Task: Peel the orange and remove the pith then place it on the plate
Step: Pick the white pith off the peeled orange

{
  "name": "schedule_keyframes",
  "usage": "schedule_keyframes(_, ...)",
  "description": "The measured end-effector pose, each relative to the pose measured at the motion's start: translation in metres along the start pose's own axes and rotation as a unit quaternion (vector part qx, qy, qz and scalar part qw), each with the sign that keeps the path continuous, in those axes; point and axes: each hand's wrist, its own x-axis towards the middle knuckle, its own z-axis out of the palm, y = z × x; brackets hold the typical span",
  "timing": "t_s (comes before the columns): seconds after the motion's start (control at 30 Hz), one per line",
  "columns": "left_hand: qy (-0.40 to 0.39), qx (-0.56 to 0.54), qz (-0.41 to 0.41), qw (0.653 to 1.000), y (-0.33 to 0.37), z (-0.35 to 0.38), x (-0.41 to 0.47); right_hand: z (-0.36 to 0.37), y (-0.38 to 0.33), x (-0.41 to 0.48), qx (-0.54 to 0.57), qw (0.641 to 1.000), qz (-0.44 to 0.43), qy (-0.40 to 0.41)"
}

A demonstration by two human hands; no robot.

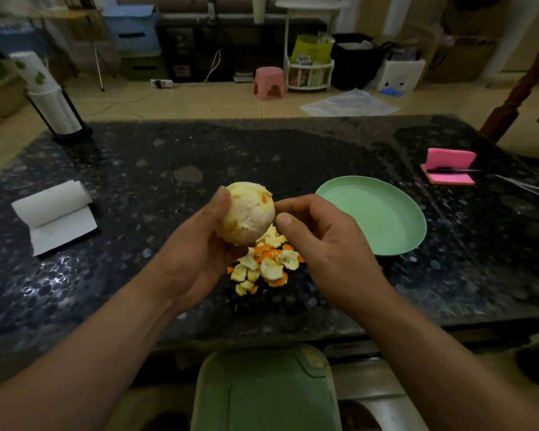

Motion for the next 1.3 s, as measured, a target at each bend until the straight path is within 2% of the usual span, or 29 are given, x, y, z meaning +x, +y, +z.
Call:
schedule_keyframes(0.1,0.040,-0.019,-0.034,0.998,0.000,0.005,0.001,-0.001,0.000,0.001,-0.023,1.000,-0.009,0.013)
schedule_keyframes(0.33,0.027,-0.080,-0.073,0.994,-0.003,0.008,0.002,0.006,-0.004,0.001,-0.044,0.998,-0.028,0.018)
schedule_keyframes(0.63,0.047,-0.118,-0.056,0.990,0.001,0.010,0.002,0.014,-0.010,0.002,-0.078,0.995,-0.059,0.024)
schedule_keyframes(0.83,0.064,-0.084,-0.060,0.993,0.004,0.012,0.001,0.018,-0.012,0.006,-0.098,0.993,-0.057,0.030)
schedule_keyframes(1.1,0.075,-0.039,-0.051,0.995,0.001,0.008,-0.010,0.020,-0.013,0.002,-0.176,0.983,-0.053,0.016)
schedule_keyframes(1.2,0.085,0.003,-0.043,0.995,-0.002,0.002,-0.008,0.017,-0.009,0.001,-0.247,0.966,-0.074,0.008)
schedule_keyframes(1.3,0.111,0.059,-0.034,0.992,-0.004,0.002,-0.008,0.016,-0.005,0.002,-0.360,0.924,-0.126,0.011)
